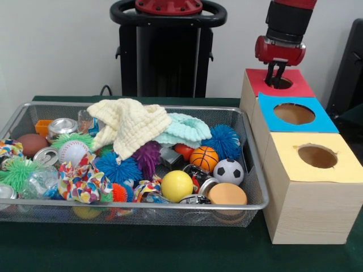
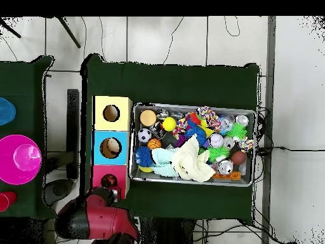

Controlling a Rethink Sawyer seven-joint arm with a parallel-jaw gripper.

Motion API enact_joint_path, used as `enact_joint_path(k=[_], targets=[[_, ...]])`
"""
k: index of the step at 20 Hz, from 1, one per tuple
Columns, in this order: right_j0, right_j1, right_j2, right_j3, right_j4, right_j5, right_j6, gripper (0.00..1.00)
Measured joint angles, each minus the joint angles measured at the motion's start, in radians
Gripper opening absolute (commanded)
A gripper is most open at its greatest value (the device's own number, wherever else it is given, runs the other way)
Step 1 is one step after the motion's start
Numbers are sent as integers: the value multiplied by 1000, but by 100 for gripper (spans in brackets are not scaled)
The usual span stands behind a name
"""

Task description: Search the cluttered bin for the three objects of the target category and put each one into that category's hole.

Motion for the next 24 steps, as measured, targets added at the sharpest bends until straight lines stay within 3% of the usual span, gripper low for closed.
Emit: enact_joint_path(k=[13,14,24], targets=[[-26,13,36,0,0,-10,0,0],[-27,13,39,0,0,-12,0,100],[-36,8,42,-5,4,-40,0,100]])
